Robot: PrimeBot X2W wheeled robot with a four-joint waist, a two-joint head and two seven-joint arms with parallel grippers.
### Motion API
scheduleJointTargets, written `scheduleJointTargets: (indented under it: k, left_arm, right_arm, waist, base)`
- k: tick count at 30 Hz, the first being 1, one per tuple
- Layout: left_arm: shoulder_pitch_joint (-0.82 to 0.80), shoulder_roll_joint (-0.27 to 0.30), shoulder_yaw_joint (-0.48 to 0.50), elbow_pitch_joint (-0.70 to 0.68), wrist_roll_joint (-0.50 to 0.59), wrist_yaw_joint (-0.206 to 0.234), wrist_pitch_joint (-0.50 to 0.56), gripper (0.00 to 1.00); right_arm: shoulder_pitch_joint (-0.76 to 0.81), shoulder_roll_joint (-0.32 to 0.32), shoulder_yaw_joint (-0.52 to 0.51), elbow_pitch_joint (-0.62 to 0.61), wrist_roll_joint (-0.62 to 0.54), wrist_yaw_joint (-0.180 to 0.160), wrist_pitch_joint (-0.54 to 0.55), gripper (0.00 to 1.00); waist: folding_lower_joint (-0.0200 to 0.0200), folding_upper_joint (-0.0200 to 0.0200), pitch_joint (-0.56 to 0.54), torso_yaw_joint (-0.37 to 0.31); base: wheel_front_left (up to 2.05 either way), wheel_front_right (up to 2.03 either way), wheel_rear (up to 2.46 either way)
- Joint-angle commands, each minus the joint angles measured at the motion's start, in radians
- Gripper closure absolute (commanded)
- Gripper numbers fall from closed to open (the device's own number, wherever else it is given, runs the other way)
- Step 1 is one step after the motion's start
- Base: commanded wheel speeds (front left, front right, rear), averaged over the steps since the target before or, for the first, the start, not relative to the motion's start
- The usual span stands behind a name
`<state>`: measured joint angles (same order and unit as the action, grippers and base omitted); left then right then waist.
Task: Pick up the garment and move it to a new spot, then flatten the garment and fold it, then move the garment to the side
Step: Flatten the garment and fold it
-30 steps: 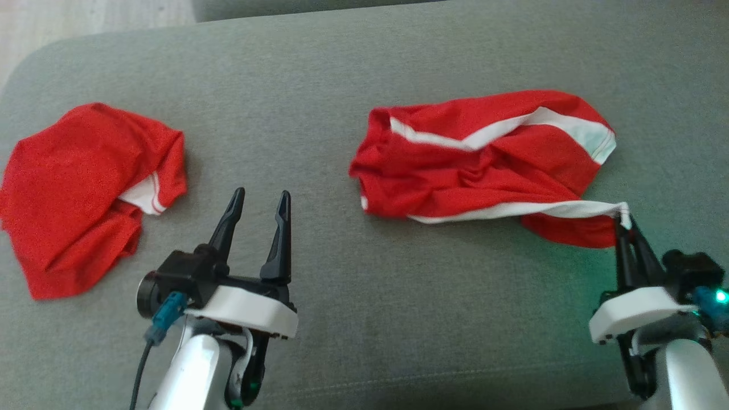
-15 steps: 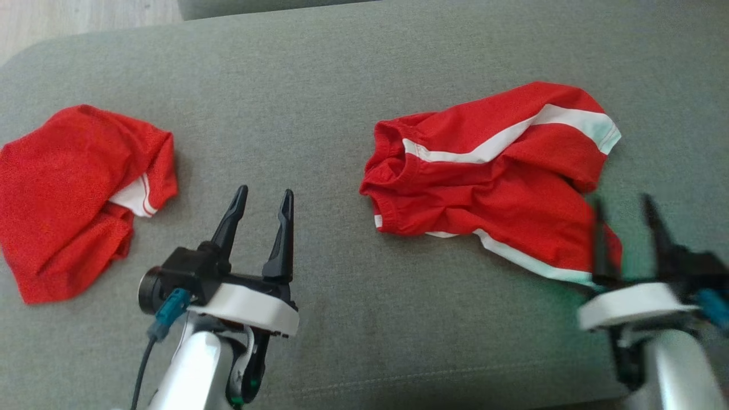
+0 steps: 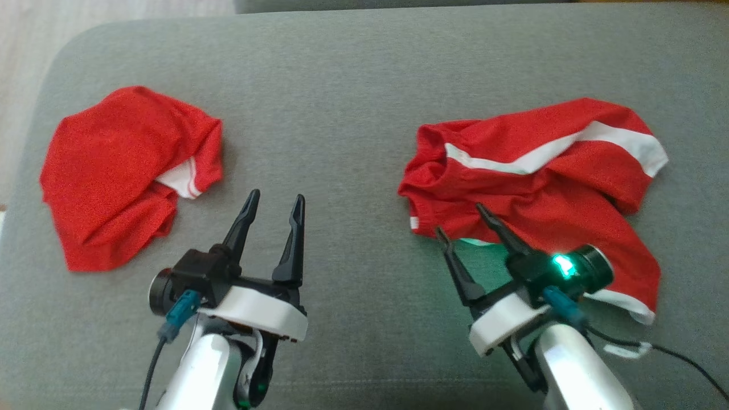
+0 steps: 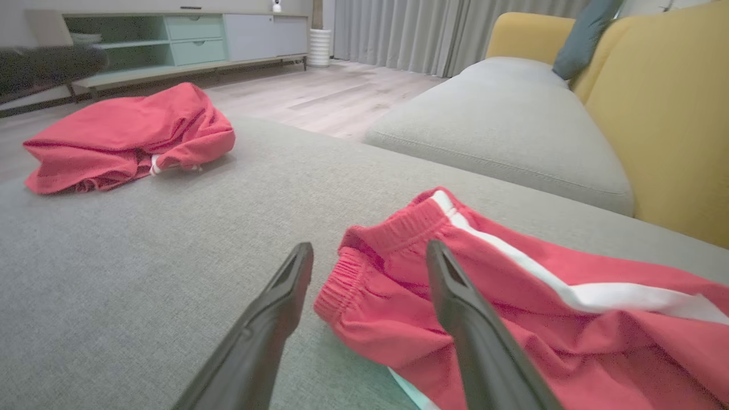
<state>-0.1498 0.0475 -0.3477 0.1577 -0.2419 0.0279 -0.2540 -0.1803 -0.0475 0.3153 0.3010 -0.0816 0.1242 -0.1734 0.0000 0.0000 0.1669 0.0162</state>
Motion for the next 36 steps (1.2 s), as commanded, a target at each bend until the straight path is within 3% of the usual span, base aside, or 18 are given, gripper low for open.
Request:
scheduleJointTargets:
  k: [1,13,25,26,27,28,36]
  left_arm:
    - [-0.038,0.003,0.023,-0.03,-0.007,0.007,-0.008,0.0]
    - [-0.028,0.003,0.003,-0.031,-0.023,0.02,-0.008,0.0]
    - [-0.036,0.003,-0.006,-0.036,-0.029,0.025,-0.008,0.0]
    - [-0.037,0.003,-0.006,-0.036,-0.029,0.025,-0.008,0.0]
    - [-0.037,0.003,-0.005,-0.036,-0.029,0.026,-0.008,0.0]
    - [-0.037,0.003,-0.004,-0.036,-0.029,0.027,-0.008,0.0]
    - [-0.04,0.003,-0.001,-0.033,-0.026,0.027,-0.008,0.0]
  right_arm:
    - [-0.041,-0.005,0.03,-0.014,-0.007,0.007,0.008,0.0]
    - [-0.144,-0.03,0.088,0.217,-0.024,0.007,0.03,0.0]
    - [-0.193,-0.026,0.002,0.321,-0.116,0.007,0.013,0.0]
    - [-0.195,-0.023,-0.005,0.327,-0.121,0.007,0.012,0.1]
    - [-0.197,-0.021,-0.009,0.332,-0.125,0.007,0.01,0.8]
    - [-0.2,-0.018,-0.006,0.338,-0.123,0.007,0.004,1.0]
    - [-0.219,-0.005,0.144,0.298,0.054,0.007,-0.036,1.0]
  waist:
    - [0.0,0.0,-0.003,0.021]
    - [0.0,0.0,-0.007,0.112]
    - [0.0,0.0,0.022,0.152]
    - [0.0,0.0,0.023,0.152]
    - [0.0,0.0,0.023,0.152]
    - [0.0,0.0,0.023,0.151]
    - [0.0,0.0,0.014,0.131]
  base:
    - [0.0,0.0,0.0]
    - [0.0,0.0,0.0]
    - [0.0,0.0,0.0]
    - [0.0,0.0,0.0]
    - [0.0,0.0,0.0]
    - [0.0,0.0,0.0]
    - [0.0,0.0,0.0]
